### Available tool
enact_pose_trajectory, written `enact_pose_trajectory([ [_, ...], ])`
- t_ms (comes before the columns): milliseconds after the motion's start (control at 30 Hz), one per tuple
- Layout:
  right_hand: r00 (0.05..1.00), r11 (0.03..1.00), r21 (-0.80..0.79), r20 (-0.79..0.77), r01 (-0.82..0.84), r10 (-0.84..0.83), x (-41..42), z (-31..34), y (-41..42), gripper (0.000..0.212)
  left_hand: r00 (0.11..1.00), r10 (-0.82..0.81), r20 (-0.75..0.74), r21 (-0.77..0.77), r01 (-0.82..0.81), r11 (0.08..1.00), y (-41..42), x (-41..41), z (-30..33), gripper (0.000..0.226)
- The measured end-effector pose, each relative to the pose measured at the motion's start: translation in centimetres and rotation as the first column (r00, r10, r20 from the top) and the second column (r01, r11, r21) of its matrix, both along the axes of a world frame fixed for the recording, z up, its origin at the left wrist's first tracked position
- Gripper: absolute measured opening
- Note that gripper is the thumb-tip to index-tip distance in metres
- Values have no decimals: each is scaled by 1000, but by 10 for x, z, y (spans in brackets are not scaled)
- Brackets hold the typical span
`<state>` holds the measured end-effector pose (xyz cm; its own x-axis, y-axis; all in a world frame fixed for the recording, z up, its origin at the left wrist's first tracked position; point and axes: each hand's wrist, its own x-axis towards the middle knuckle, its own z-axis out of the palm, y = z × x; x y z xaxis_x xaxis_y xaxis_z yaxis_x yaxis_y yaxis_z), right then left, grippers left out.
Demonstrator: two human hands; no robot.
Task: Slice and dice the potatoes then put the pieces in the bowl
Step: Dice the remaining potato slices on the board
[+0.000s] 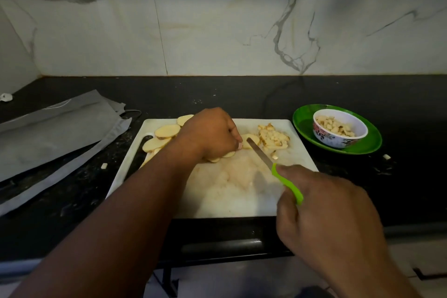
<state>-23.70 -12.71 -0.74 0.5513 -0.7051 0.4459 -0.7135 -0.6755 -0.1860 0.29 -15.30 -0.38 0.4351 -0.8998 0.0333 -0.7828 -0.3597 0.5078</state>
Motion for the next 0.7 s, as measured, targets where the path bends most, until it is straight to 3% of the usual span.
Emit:
enact_pose_trajectory([
  [300,998,994,100,-38,-49,53,30,-12,-8,35,997,63,52,-11,-63,998,-4,-1,-3,16],
  [567,1000,999,28,-21,-22,22,-6,-12,8,38,997,52,56,22,-54,998,-9,2,-4,19],
  [700,1000,999,33,-22,4,-3,13,5,0,34,996,61,60,21,-62,998,-5,0,-3,16],
])
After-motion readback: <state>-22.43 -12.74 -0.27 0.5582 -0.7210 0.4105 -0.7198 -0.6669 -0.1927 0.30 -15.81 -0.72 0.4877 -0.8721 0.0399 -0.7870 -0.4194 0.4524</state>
